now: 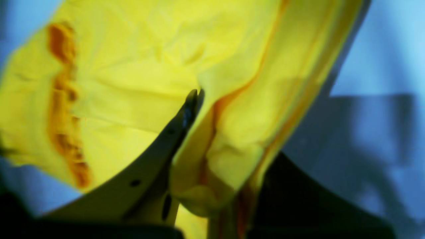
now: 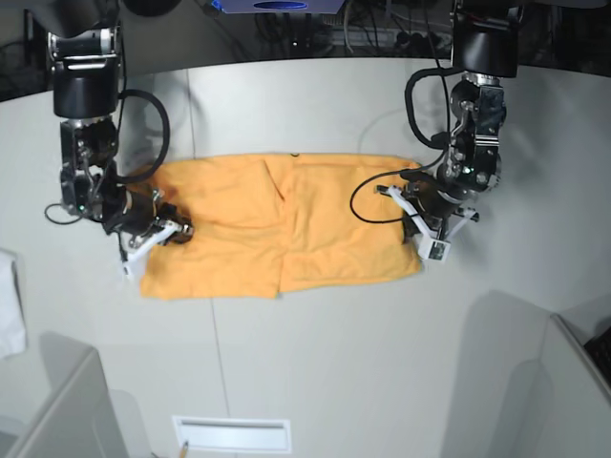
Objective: Fold the T-shirt properly
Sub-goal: 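Grasp the strip's other end with the right gripper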
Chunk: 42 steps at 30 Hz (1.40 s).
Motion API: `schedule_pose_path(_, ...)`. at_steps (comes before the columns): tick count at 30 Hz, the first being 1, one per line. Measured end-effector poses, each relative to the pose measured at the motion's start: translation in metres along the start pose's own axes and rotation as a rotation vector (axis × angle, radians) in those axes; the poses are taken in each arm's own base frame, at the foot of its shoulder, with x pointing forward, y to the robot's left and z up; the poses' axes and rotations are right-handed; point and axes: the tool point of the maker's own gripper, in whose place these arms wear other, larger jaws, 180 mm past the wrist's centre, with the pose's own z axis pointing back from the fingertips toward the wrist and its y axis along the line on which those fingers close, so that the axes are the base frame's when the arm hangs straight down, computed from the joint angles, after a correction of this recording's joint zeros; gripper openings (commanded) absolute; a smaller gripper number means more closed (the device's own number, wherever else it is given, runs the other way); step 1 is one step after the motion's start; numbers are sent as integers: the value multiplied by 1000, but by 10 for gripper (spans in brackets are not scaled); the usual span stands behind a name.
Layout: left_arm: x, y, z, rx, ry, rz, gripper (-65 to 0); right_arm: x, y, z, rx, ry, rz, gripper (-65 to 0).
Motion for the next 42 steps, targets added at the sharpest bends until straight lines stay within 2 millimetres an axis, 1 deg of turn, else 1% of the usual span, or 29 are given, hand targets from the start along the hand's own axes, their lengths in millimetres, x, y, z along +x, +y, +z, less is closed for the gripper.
schedule_pose_path(2, 4, 8, 2, 12, -2, -16, -650, 4, 0, 3, -70, -1, 80, -650)
schedule_pose_path(6, 9, 20, 5, 33, -4, -34, -650, 3, 12, 2, -120, 9, 164, -650)
schedule_pose_path(8, 11, 26, 7, 42, -7, -50, -650, -1, 23, 4, -120, 34, 194, -650)
schedule_pose_path(10, 10, 33, 10, 57, -1, -60, -650, 1, 35, 8, -129, 29, 239, -650)
schedule_pose_path(13, 5, 49, 17, 81, 18, -86, -650, 17, 59, 19, -138, -22, 258, -650)
schedule_pose_path(16, -10, 64, 25, 109, 57, -109, -650, 26, 82, 27, -107, -59, 281, -650)
schedule_pose_path(21, -15, 64, 28, 100, 67, -119, -650, 23, 112, 24, -47, -57, 273, -650)
schedule_pose_path(24, -19, 70, 33, 111, 75, -127, -650, 22, 128, 21, -21, -59, 282, -650)
schedule_pose_path(26, -21, 72, 35, 115, 74, -129, -650, 19, 144, 17, 6, -55, 299, -650)
schedule_pose_path(29, -26, 78, 40, 123, 83, -142, -650, 10, 175, 13, 68, -45, 321, -650)
schedule_pose_path(33, -27, 80, 41, 127, 87, -146, -650, 13, 207, 18, 124, -74, 351, -650)
schedule_pose_path(36, -29, 84, 44, 133, 94, -155, -650, 15, 223, 20, 137, -88, 351, -650)
schedule_pose_path(41, -30, 88, 46, 141, 99, -162, -650, -2, 256, 17, 199, -63, 404, -650)
schedule_pose_path(42, -30, 90, 47, 145, 103, -167, -650, -4, 259, 17, 204, -62, 416, -650)
